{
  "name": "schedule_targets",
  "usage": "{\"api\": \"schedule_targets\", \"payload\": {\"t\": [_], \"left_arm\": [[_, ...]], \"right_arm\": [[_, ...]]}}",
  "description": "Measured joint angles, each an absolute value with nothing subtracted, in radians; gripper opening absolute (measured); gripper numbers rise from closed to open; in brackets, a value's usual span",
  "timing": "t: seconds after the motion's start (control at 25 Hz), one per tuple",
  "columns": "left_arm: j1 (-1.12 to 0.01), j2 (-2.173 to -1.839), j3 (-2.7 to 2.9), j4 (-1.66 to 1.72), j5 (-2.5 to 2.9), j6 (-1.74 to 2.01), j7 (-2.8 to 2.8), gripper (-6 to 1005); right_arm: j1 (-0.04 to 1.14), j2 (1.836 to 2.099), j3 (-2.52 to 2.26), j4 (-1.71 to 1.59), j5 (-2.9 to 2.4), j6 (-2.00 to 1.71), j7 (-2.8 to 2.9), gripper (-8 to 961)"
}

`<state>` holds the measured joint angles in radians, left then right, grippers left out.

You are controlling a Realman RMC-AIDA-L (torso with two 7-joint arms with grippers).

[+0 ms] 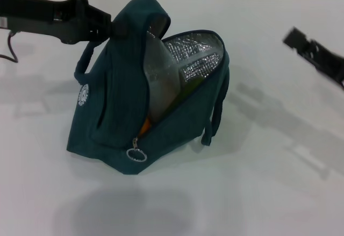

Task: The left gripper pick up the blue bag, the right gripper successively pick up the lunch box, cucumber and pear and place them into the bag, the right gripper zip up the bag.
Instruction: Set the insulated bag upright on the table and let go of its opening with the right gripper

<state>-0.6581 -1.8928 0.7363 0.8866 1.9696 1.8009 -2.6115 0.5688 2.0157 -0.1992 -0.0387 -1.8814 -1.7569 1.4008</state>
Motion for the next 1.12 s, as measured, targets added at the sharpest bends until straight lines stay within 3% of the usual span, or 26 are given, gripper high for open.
{"api": "schedule_targets", "payload": {"t": [0.36, 0.48, 0.68, 1.12], "left_arm": [[-0.662, -1.9, 0.739, 0.887, 1.969, 1.802, -2.605, 49], [-0.664, -1.901, 0.742, 0.887, 1.969, 1.802, -2.603, 50], [-0.665, -1.902, 0.744, 0.887, 1.969, 1.802, -2.6, 50], [-0.673, -1.913, 0.745, 0.887, 1.972, 1.802, -2.586, 50]], "right_arm": [[0.532, 2.018, -0.368, -0.031, -1.894, -1.606, 1.745, 662], [0.554, 2.019, -0.4, -0.032, -1.894, -1.594, 1.781, 687], [0.607, 2.021, -0.422, -0.026, -1.895, -1.562, 1.804, 832], [0.736, 2.028, -0.461, 0.022, -1.896, -1.449, 1.813, 867]]}}
